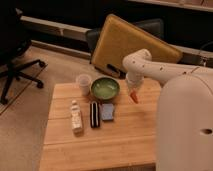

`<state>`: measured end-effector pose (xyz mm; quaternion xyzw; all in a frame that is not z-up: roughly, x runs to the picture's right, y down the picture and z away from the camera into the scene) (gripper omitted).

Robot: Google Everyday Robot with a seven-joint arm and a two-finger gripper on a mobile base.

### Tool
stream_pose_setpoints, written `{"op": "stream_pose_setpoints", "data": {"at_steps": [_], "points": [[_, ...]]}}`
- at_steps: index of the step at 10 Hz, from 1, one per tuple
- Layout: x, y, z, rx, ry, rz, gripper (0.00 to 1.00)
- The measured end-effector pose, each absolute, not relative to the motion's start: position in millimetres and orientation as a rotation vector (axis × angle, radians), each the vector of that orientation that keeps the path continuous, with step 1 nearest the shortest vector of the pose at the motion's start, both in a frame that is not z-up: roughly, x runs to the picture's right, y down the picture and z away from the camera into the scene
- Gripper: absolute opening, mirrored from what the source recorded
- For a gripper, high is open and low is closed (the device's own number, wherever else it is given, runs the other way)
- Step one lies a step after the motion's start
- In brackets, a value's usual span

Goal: Place the pepper in the ceramic bowl

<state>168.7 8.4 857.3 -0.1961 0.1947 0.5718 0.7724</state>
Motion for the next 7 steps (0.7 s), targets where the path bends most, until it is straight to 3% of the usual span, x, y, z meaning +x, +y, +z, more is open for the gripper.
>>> {"op": "stream_pose_setpoints", "data": {"at_steps": [7], "points": [[59,-28,924,-0.479,0.256,0.925,0.14]]}}
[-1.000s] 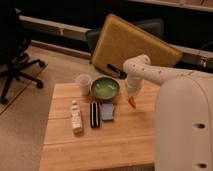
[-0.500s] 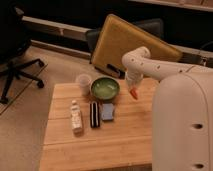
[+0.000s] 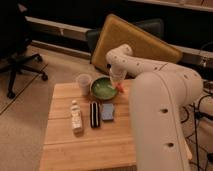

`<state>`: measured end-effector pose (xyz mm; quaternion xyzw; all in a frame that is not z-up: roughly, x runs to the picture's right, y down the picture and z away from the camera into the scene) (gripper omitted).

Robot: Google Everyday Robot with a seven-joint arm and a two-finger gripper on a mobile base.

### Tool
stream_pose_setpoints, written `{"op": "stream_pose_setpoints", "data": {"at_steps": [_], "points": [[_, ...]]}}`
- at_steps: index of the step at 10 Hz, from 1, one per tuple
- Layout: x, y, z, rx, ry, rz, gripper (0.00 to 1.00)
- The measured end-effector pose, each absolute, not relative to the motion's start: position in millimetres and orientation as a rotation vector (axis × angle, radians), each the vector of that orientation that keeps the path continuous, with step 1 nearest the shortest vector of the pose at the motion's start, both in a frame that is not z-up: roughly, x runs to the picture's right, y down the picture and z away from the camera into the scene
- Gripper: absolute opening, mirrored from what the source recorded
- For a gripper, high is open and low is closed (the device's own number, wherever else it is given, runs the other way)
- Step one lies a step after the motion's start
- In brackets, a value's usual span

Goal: Place the pepper in the ceramic bowl

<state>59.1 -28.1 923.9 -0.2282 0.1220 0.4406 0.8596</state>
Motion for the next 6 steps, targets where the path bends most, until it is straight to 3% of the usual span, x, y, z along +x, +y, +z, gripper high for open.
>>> {"op": "stream_pose_setpoints", "data": {"at_steps": [3,4,6], "points": [[21,-10,942,-0.561,0.212,0.829,0.15],[21,-10,942,-0.562,0.212,0.829,0.19],[20,-10,942,-0.563,0.212,0.829,0.36]]}}
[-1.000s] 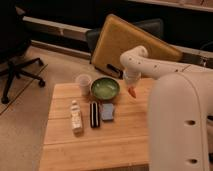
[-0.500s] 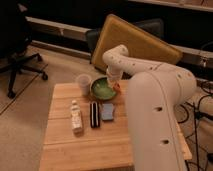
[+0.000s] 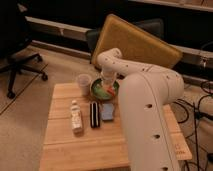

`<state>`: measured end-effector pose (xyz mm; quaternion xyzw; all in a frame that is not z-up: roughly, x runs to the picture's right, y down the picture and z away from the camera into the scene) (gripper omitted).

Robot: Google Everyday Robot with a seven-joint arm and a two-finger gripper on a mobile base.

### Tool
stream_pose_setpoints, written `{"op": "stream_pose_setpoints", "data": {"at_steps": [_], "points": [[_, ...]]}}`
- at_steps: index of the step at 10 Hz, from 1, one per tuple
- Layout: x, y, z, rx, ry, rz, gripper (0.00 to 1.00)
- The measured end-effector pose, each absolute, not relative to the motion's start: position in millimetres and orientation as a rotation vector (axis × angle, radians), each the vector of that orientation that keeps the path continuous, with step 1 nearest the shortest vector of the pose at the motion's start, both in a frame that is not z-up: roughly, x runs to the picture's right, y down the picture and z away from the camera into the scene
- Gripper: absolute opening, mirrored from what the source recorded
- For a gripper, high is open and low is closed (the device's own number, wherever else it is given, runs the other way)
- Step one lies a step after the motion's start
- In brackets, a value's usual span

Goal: Place the pepper in the ceramic bowl

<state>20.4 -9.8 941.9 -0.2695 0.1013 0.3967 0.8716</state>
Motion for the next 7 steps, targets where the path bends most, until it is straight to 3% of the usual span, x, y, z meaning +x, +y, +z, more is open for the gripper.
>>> {"op": "stream_pose_setpoints", "data": {"at_steps": [1,3,5,7], "points": [[20.3,-9.7,941.9,-0.563,0.211,0.829,0.42],[20.7,-9.8,941.9,-0.563,0.211,0.830,0.64],[21.5,-9.7,942.0,-0.563,0.211,0.831,0.79],[21.6,-9.7,942.0,-0.563,0.211,0.831,0.80]]}}
